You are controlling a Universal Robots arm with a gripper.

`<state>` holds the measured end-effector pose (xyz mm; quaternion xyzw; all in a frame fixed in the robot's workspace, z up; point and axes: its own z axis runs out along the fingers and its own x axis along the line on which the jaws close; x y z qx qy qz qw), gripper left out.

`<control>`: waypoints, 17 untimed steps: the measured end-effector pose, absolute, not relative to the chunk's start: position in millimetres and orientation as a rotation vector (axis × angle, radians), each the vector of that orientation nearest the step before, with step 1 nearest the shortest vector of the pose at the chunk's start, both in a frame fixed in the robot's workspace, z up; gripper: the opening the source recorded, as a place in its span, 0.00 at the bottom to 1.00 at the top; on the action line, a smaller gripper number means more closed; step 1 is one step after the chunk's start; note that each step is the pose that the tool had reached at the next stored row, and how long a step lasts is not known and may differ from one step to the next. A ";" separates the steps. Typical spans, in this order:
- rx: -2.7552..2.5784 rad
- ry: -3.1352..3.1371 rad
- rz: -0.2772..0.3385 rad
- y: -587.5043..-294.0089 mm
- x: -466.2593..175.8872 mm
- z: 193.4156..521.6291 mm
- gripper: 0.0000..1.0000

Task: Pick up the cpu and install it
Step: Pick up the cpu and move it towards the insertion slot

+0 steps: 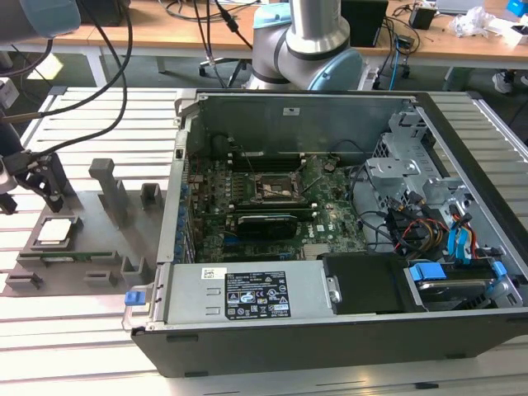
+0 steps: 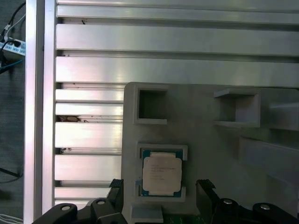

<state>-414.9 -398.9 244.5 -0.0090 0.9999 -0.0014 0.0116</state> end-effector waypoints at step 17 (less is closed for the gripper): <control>-0.028 3.118 -0.004 -398.9 -414.9 237.4 0.72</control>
